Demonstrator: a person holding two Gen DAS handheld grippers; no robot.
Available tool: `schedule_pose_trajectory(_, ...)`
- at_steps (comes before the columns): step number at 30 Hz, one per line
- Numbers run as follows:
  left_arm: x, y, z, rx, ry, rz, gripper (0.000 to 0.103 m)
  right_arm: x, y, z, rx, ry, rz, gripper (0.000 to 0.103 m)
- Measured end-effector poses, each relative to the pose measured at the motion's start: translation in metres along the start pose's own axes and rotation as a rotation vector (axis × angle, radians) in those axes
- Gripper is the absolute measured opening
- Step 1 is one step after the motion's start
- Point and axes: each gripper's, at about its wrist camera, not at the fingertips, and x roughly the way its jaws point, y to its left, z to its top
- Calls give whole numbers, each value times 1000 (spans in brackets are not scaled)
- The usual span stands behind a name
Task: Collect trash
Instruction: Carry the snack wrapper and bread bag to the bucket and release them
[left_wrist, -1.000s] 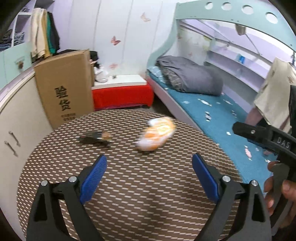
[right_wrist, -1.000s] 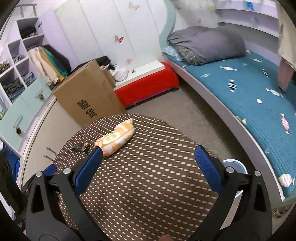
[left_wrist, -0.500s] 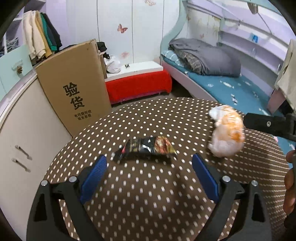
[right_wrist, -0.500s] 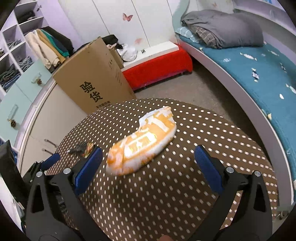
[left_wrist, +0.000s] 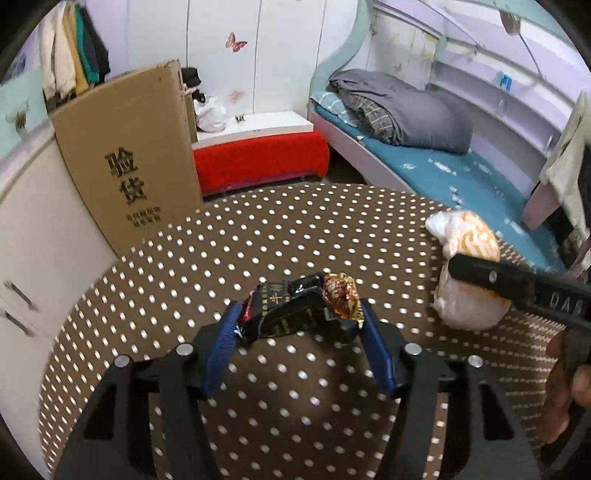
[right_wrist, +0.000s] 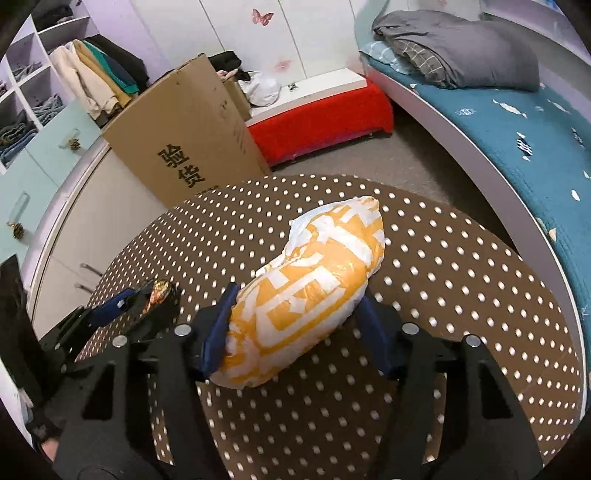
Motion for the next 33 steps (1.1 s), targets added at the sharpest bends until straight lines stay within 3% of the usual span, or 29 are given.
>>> schedule_pose_trajectory(10,-43,-29,-28,-50,-39,-32,62,-72,-39,-29,8,-67,44,60)
schedule_pose_trajectory(18,-86,-87,-43,-64,-88,-66,62,-136,-60,-44,-24,-141,60,60)
schedule_pose_trajectory(33,-126,-207,-25,42,-167,-140,62,-250,-152,-51,88,-345,-15,61)
